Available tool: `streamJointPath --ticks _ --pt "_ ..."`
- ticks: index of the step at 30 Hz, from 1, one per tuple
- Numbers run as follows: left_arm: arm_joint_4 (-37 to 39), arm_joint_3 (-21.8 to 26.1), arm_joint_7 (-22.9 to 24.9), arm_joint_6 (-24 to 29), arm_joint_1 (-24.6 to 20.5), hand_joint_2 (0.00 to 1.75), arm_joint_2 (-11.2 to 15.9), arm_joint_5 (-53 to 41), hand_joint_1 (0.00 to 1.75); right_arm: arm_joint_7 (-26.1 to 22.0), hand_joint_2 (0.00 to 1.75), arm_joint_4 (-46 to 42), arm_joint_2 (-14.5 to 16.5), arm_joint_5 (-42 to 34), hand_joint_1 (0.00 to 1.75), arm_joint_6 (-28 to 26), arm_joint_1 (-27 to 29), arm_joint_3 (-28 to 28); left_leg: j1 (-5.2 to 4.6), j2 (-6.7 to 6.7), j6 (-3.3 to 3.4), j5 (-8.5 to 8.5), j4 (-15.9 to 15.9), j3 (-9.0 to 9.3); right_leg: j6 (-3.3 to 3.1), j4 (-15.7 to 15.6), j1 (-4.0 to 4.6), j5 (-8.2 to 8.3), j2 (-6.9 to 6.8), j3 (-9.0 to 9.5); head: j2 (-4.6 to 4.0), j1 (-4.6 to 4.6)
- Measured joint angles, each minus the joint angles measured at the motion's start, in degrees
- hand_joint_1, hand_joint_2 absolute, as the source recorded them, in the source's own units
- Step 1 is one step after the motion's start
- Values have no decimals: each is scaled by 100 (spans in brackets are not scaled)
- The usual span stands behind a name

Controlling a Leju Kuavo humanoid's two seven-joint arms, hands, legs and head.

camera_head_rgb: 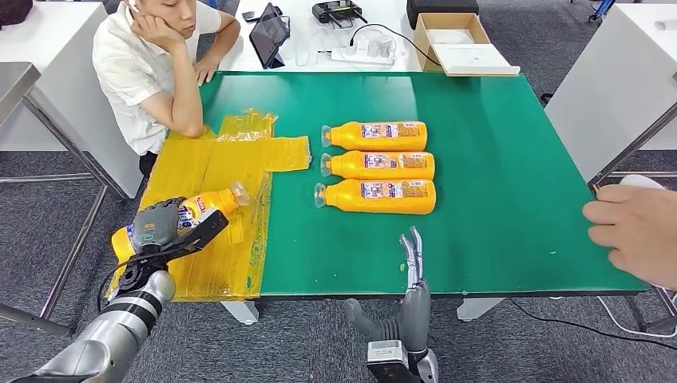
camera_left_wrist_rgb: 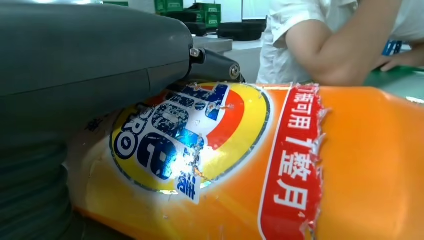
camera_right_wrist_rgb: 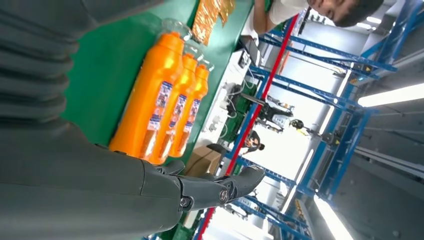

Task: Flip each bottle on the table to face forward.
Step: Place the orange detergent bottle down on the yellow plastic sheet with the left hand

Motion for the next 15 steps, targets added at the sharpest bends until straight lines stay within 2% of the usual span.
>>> streamJointPath --ticks 3,4,5,7,8,9,12,15 --pt "289 -31 -27 -97 -177 175 52 -9 175 -2 0 67 -11 -27 0 4 -4 34 -1 1 0 -2 0 0 0 -2 -1 0 0 1 1 -1" --pt "352 -39 -82 -172 -212 175 64 16 169 -3 0 87 -14 -34 0 7 -4 42 -1 1 0 -2 0 1 -1 -3 -1 -1 0 1 1 -1" --pt "405 -44 -174 -282 -245 175 74 68 141 -4 0 109 -17 -45 0 11 -4 50 -1 1 0 -2 0 2 -1 -4 0 -1 0 1 1 -1" --pt "475 -45 -444 -612 -308 175 85 249 57 -7 0 155 -20 -70 0 28 -6 58 -1 -1 0 -2 0 5 -1 -4 0 -1 -2 5 1 -1" --pt "497 -43 -609 -830 -341 175 90 374 20 -9 0 180 -21 -84 0 39 -10 61 -1 -4 0 -1 0 9 -1 -3 0 -1 -4 9 1 -2" --pt "509 -41 -787 -1070 -368 175 94 507 6 -12 0 205 -21 -98 0 52 -15 62 -1 -8 0 -1 0 12 -1 -3 0 -1 -7 14 0 -3" --pt "517 -36 -1315 -1729 -405 175 103 883 3 -26 0 278 -21 -131 0 83 -37 64 -1 -27 -1 2 -1 21 -3 -2 -1 -3 -19 26 1 -3" --pt "514 -36 -1578 -1992 -403 175 100 1036 0 -32 0 334 -19 -142 0 97 -57 64 -2 -35 -2 3 -1 28 -3 -1 -2 -4 -28 37 1 -2"
